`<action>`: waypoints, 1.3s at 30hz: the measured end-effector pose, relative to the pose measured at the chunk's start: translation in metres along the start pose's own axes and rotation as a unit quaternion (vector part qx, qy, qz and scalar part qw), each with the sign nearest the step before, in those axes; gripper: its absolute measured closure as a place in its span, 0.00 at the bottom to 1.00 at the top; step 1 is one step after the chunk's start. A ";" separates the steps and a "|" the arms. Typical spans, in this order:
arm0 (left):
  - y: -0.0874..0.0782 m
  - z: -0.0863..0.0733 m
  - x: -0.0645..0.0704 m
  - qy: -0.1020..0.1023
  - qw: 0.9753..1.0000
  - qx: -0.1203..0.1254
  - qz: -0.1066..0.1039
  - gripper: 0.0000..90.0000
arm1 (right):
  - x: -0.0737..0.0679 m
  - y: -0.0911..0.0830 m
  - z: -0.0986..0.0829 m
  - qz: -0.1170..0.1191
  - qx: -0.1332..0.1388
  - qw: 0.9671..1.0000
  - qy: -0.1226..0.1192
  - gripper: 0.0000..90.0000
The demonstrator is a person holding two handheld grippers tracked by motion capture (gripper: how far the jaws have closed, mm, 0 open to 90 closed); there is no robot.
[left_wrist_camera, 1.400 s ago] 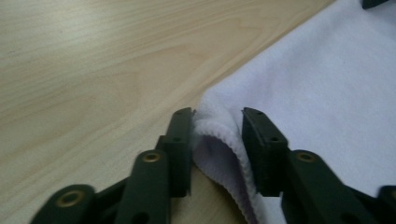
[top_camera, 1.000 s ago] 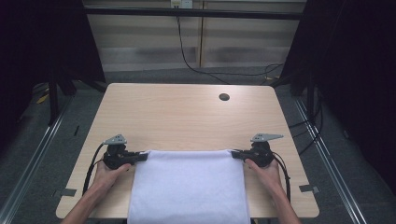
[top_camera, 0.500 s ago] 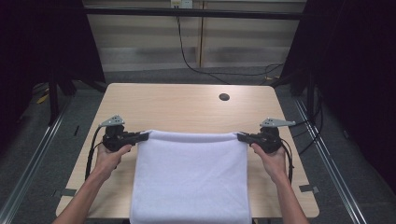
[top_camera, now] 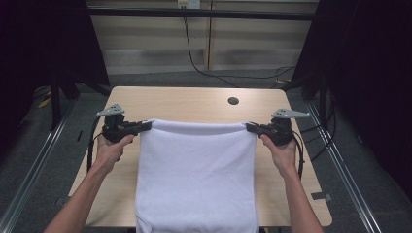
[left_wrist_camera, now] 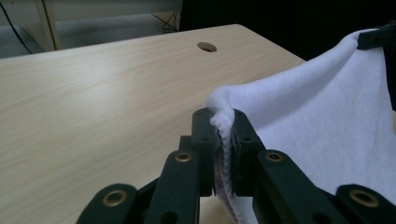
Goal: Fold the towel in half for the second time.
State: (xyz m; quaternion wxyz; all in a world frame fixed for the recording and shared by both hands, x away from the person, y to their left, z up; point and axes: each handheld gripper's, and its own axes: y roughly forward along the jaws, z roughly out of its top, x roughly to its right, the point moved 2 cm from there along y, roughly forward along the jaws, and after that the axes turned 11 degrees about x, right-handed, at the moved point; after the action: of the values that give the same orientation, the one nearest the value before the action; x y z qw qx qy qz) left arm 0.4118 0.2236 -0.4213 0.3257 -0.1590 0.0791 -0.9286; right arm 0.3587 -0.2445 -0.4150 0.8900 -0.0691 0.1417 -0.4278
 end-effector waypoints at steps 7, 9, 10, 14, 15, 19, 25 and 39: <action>0.007 0.023 -0.007 0.004 1.000 0.014 0.013 0.92 | 0.005 0.008 0.018 -0.003 0.006 1.000 -0.002 0.97; 0.009 0.030 -0.010 0.003 1.000 0.017 0.017 0.92 | 0.007 0.011 0.024 -0.003 0.008 1.000 -0.001 0.97; 0.009 0.033 -0.011 0.000 1.000 0.021 0.019 0.92 | 0.008 0.012 0.027 -0.004 0.008 1.000 -0.001 0.97; 0.014 0.042 -0.011 0.006 1.000 0.020 0.022 0.92 | 0.011 0.016 0.034 -0.008 0.011 1.000 0.001 0.97; 0.015 0.044 -0.011 0.006 1.000 0.020 0.024 0.92 | 0.012 0.016 0.035 -0.007 0.014 1.000 0.004 0.97; 0.017 0.045 -0.013 0.003 1.000 0.022 0.022 0.92 | 0.015 0.018 0.035 -0.010 0.011 1.000 0.005 0.97; 0.011 0.035 -0.007 0.007 1.000 0.018 0.007 0.92 | 0.015 0.015 0.035 -0.005 0.008 1.000 0.000 0.97; -0.037 0.009 0.019 0.019 0.999 0.041 -0.030 0.92 | -0.019 -0.019 0.028 0.053 0.026 0.998 -0.028 0.97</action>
State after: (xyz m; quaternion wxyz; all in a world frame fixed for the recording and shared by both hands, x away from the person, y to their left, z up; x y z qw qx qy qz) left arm 0.3801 0.2399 -0.3987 0.3025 -0.1304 0.0422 -0.9432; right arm 0.3426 -0.2415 -0.3802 0.9166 -0.0504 0.1087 -0.3813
